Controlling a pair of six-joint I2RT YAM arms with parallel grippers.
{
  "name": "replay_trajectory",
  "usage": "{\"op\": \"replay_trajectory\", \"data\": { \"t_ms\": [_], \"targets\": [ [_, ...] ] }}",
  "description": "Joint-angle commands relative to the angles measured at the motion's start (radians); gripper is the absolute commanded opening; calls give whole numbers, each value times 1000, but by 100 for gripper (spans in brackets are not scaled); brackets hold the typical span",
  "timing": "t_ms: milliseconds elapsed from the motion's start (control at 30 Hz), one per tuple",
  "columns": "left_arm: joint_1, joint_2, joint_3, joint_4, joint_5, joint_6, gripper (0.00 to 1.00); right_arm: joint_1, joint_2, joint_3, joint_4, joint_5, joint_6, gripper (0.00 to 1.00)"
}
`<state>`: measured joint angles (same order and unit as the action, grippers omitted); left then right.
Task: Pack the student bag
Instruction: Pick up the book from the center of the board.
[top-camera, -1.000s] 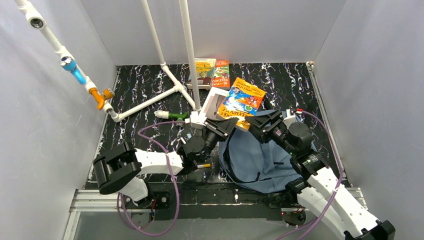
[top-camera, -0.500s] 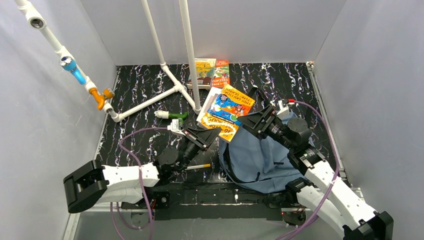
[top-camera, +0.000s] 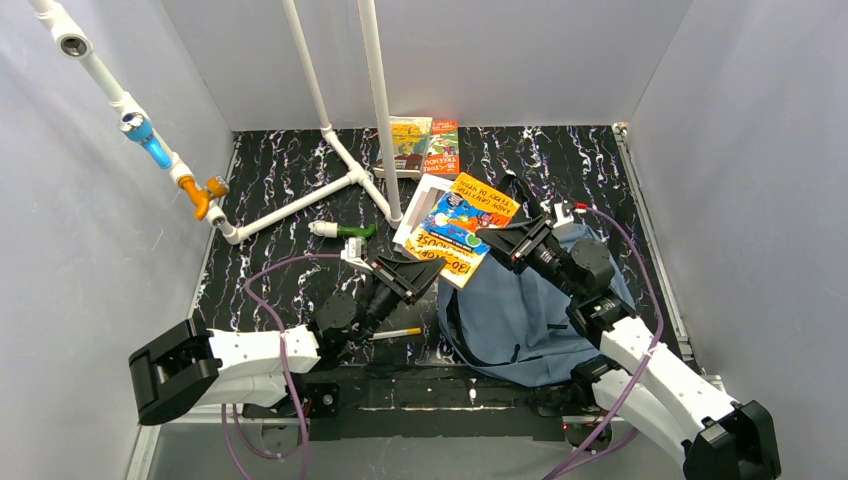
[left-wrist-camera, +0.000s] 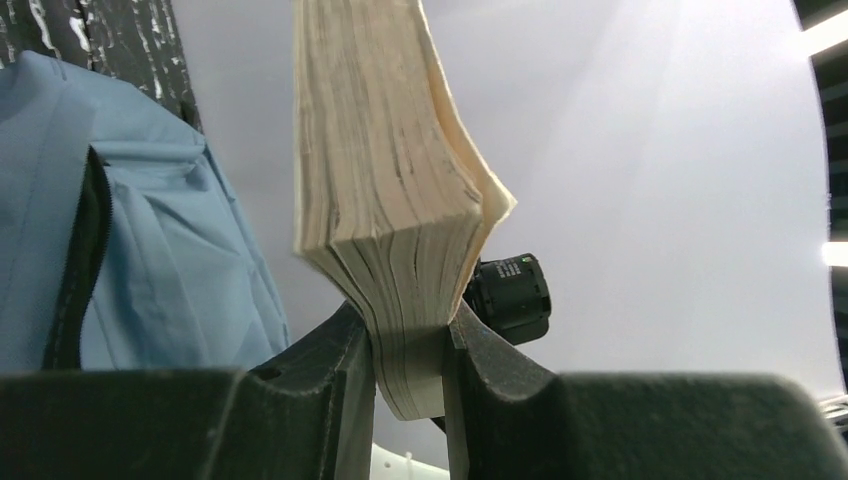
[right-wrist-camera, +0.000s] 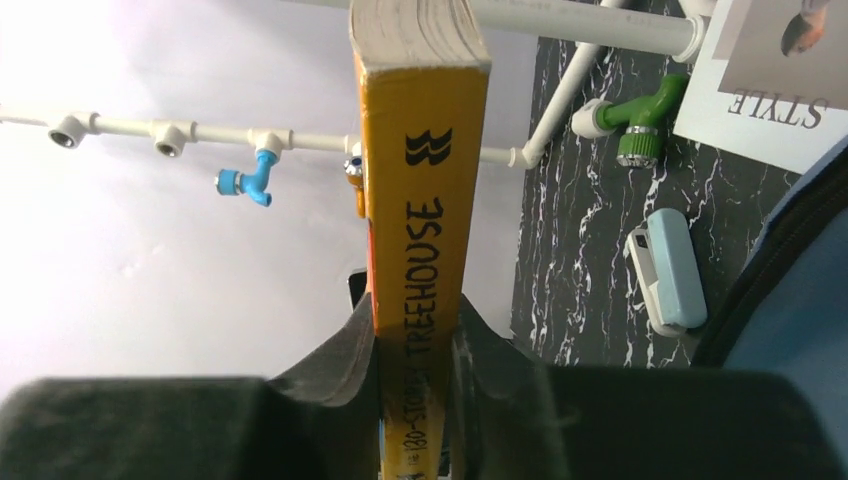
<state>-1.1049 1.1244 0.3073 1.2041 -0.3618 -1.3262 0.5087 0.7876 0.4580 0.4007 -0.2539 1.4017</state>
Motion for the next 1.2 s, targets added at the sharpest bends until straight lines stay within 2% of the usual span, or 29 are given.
{"op": "replay_trajectory", "data": {
  "t_ms": [0,33,100,167,300,367,467,567,600,700,767,833,900,1000,1067,1167],
  "targets": [
    [-4,-32,49,-31,-7,10,17,6,-21,-49,170,-9,130,1],
    [-4,-37,57,-65,-23,22,30,7,-33,-64,168,5,143,1],
    [-4,-29,71,-80,-55,41,47,6,-69,-86,152,32,152,1],
    [-4,-17,79,-87,-82,47,58,6,-94,-92,116,54,149,1],
    [-4,0,91,-86,-102,53,62,7,-132,-81,62,86,134,1],
    [-4,1,101,-86,-93,71,58,5,-134,-61,35,87,116,1],
    [-4,0,112,-87,-83,101,42,7,-129,-47,21,83,97,1],
    [-4,2,118,-86,-73,117,8,7,-99,-16,-31,40,26,1],
    [-4,0,114,-86,-73,127,0,7,-92,6,-86,20,-22,9],
    [-4,-58,76,-86,-102,160,0,5,-85,102,-330,-8,-238,54],
    [-4,-131,26,-90,-142,200,0,5,-89,178,-530,27,-396,77],
    [-4,-235,-17,-135,-185,245,0,5,-90,253,-730,106,-543,88],
    [-2,-380,-29,-290,-228,267,0,5,-83,316,-880,184,-664,98],
    [1,-617,70,-781,-289,304,0,5,-60,367,-1014,225,-805,98],
    [1,-693,190,-1107,-326,350,0,5,-27,391,-1057,182,-882,98],
    [2,-692,417,-1599,-397,344,0,9,44,426,-1118,143,-976,95]
  ]
}}
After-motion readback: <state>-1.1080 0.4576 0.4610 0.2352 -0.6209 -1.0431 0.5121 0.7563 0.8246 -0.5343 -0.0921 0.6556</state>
